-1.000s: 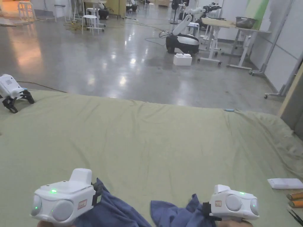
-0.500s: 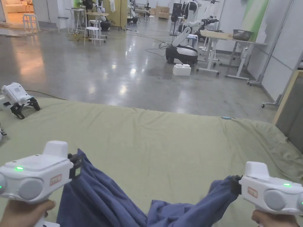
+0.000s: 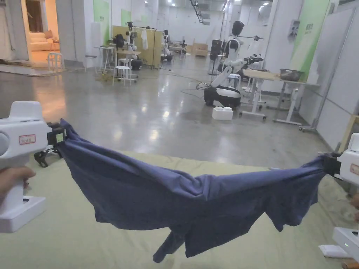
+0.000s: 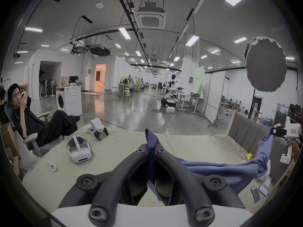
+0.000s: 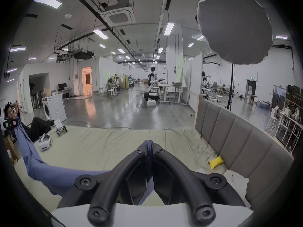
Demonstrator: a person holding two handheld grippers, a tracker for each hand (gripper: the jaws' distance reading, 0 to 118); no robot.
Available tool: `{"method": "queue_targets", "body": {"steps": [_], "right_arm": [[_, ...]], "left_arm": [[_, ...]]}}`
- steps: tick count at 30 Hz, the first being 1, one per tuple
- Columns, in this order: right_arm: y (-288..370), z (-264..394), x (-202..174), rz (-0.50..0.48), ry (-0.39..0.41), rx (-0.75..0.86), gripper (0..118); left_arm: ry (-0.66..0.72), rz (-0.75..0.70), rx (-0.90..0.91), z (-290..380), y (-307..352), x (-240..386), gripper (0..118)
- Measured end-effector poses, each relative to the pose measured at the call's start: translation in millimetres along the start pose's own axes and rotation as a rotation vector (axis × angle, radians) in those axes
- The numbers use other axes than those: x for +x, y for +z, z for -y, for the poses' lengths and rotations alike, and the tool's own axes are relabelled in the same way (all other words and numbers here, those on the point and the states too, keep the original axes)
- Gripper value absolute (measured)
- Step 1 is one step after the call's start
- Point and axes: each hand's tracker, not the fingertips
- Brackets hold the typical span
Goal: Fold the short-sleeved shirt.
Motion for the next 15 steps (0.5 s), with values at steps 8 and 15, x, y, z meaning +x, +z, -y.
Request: {"method": "queue_targets", "body": {"steps": [8,15], "right_arm": [[-21.3,-56.3,-16.6,0.013,-0.005,0.037,3],[-43.3,-65.5,-21.2,0.044,0.019,0.042,3]], "left_arm": [[-0.011,-0.030,-0.003,-55.6,-46.4,-11.7,1],[-0.033,-0.068,-0.005,-61.6,-74.6,-14.5,1]]}}
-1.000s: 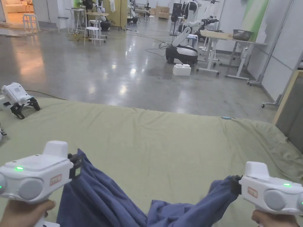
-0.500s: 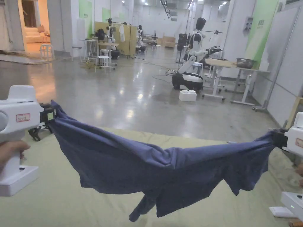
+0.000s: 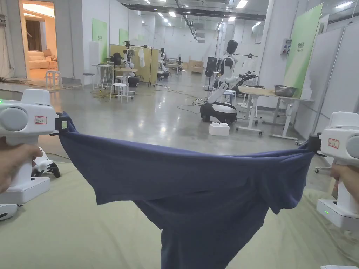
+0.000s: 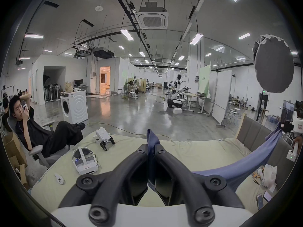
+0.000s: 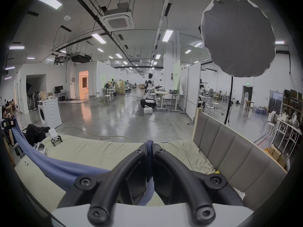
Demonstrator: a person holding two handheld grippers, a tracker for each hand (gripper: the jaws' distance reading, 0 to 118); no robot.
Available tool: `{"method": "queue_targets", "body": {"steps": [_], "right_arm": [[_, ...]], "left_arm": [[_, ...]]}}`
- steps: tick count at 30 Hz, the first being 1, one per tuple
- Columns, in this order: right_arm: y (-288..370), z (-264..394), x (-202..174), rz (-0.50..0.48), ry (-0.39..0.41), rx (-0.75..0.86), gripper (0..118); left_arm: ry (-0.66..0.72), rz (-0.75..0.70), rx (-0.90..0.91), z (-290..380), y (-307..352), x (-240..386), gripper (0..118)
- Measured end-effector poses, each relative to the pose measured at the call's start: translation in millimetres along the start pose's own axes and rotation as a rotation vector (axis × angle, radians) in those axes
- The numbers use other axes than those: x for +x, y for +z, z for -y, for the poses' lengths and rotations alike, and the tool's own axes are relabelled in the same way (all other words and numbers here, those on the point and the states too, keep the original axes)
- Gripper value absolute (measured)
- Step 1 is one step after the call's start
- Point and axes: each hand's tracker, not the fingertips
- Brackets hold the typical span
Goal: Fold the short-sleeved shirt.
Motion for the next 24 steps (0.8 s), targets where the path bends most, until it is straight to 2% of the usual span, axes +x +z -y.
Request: {"method": "queue_targets", "body": {"steps": [8,11,15,24], "right_arm": [[7.3,49.1,-2.5,0.001,0.039,-0.035,3],[20.6,89.0,-1.1,-0.001,0.066,-0.072,3],[46.7,151.1,3.9,0.002,0.061,-0.154,3],[111.1,285.6,12.8,0.009,0.140,-0.380,3]], "left_arm": [[-0.040,-0.001,-0.048,61.1,17.4,6.3,1],[-0.041,0.005,-0.099,101.3,31.1,4.1,1],[-0.010,0.024,-0.163,161.1,59.3,-5.2,1],[0.022,0.023,-0.369,281.8,139.4,-19.8,1]]}}
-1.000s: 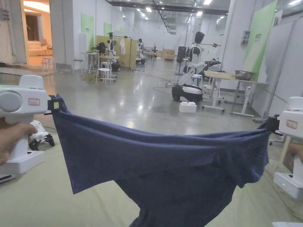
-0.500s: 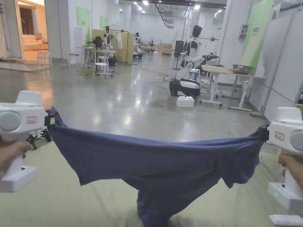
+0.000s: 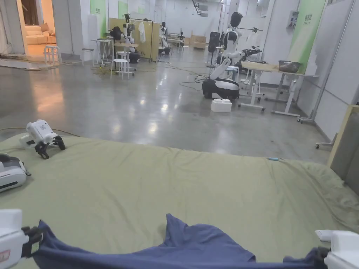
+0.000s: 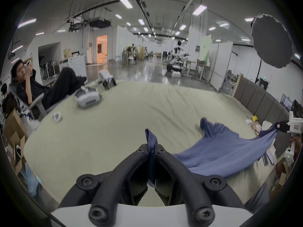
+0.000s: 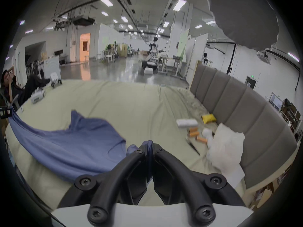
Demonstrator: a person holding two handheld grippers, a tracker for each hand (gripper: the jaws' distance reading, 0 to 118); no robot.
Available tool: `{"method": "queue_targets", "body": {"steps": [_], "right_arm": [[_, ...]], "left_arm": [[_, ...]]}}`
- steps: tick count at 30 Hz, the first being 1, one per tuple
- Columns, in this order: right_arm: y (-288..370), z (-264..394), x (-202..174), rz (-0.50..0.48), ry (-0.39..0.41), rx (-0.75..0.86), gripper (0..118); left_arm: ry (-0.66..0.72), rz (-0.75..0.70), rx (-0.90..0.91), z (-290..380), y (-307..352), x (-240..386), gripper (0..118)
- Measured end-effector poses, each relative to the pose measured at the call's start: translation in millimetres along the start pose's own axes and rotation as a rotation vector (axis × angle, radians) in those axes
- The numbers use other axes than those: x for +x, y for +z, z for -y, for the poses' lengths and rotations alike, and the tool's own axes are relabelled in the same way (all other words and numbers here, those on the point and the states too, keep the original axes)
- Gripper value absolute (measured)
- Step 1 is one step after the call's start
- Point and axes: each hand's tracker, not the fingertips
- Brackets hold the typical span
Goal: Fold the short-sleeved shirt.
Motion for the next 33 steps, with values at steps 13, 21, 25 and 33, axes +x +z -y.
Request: {"method": "queue_targets", "body": {"steps": [13,21,25,33], "right_arm": [[-20.7,115.8,-26.8,-0.011,-0.039,-0.199,4],[10.7,79.0,-44.0,0.001,-0.063,0.030,76],[24.8,44.5,-67.8,-0.036,-0.081,0.194,76],[41.5,15.8,-125.2,-0.046,-0.103,0.461,11]], "left_arm": [[0.076,-0.080,-0.247,110.3,-44.4,-35.0,8],[0.076,-0.135,-0.058,87.6,-22.9,-31.6,61],[0.027,-0.098,0.075,61.7,-11.9,-0.2,61],[-0.068,-0.065,0.376,40.2,12.1,91.1,17]]}}
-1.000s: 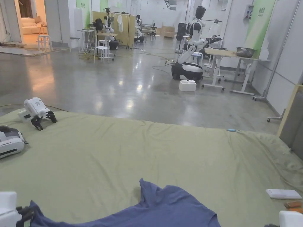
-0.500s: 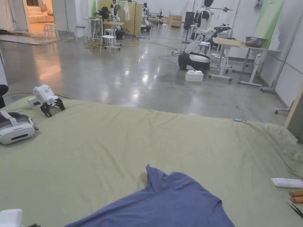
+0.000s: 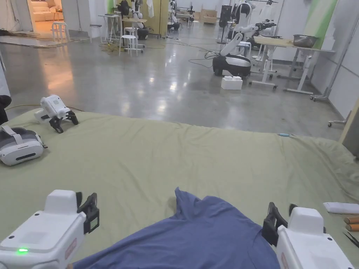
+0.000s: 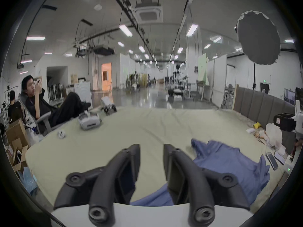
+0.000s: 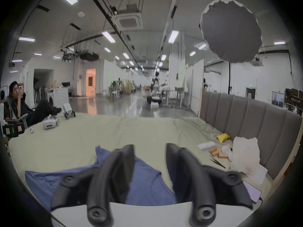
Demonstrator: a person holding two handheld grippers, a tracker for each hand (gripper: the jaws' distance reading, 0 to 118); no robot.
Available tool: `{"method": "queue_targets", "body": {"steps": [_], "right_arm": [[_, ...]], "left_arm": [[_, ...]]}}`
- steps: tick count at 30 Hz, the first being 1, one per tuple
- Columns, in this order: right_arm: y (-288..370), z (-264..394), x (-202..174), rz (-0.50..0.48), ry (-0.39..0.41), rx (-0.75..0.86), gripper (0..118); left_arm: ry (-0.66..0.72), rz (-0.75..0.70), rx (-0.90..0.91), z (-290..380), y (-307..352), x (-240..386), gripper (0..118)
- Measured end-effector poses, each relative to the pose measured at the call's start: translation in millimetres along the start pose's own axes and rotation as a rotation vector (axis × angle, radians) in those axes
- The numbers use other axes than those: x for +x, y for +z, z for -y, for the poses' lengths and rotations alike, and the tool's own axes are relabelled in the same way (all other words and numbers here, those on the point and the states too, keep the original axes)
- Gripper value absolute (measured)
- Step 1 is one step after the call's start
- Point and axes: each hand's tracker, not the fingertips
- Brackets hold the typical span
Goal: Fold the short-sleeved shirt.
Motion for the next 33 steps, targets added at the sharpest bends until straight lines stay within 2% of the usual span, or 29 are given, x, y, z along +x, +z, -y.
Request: {"method": "queue_targets", "body": {"steps": [2,4,9,15,18,22,25,26,27,29,33], "right_arm": [[2.7,-0.6,-11.2,-0.005,0.020,0.042,6],[6.0,1.5,-20.4,-0.010,0.010,0.060,0],[11.0,-3.3,-31.4,-0.015,-0.001,0.097,0],[10.4,-4.2,-25.0,-0.001,-0.021,0.117,0],[5.8,4.2,-22.7,-0.012,0.004,0.081,0],[1.8,13.2,-19.7,-0.022,0.016,0.030,0],[2.8,11.5,-20.6,-0.027,0.029,0.002,0],[2.7,11.9,-20.7,-0.030,0.030,-0.008,0],[-4.5,17.5,-23.7,-0.112,0.013,-0.011,0],[-5.3,19.6,-23.3,-0.115,0.014,-0.026,0],[-28.1,39.8,-25.9,-0.120,0.018,-0.074,0]], "left_arm": [[0.003,0.006,0.035,-2.7,3.4,15.5,0],[-0.004,0.003,0.095,-4.8,9.2,30.9,0],[-0.048,0.008,0.134,-11.0,16.7,52.0,0],[-0.084,-0.015,0.134,-10.0,14.1,52.0,0],[-0.071,-0.024,0.036,-2.8,6.0,36.0,0],[-0.005,-0.050,-0.156,14.8,-6.5,-16.1,0],[0.097,-0.072,-0.310,27.1,-18.8,-67.3,0],[0.138,-0.062,-0.364,33.2,-24.2,-84.3,3],[0.187,-0.048,-0.410,38.9,-29.4,-99.9,8],[0.255,-0.071,-0.508,51.5,-40.7,-126.7,21],[0.316,-0.085,-0.637,73.7,-58.2,-153.2,69]]}}
